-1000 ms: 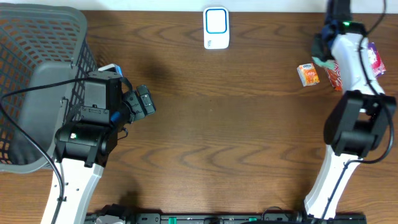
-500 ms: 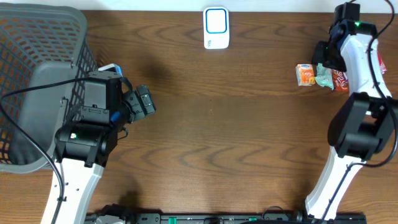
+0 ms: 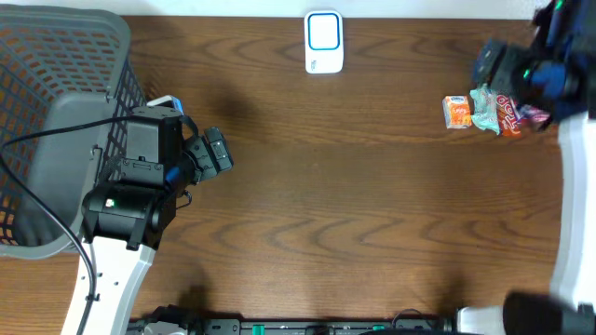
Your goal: Scan the item barcode
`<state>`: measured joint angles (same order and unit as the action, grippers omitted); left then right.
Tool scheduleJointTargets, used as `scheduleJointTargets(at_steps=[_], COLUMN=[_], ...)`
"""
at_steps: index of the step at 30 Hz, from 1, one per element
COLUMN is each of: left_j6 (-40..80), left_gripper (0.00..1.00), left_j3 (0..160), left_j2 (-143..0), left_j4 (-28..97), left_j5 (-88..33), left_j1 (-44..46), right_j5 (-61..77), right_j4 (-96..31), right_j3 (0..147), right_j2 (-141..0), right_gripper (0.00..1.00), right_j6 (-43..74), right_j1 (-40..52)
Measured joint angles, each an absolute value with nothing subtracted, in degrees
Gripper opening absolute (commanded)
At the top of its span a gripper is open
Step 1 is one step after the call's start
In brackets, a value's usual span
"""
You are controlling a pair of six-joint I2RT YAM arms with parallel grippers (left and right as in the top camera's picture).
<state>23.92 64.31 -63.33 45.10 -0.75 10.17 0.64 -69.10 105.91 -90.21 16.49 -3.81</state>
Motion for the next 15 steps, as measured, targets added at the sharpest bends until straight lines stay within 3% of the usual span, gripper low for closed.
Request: scheduleJointTargets(at_steps=[9, 15], left_j6=[23.92, 23.92], left_gripper=[0.98, 0.98], left_j3=[64.31, 64.31], left_j2=[-63.33, -63.33], left_j4=[45.12, 45.12], left_j5=[-0.75, -0.75], left_j1=[10.17, 10.17], right_j5=[1.08, 0.62], right_j4=[-56.42, -51.94], right_j3=[73.8, 60.47], right_j2=[-69.23, -63.2], right_gripper=[0.99, 0.99], right_j6=[18.13, 18.57], right_j1=[8.56, 10.74])
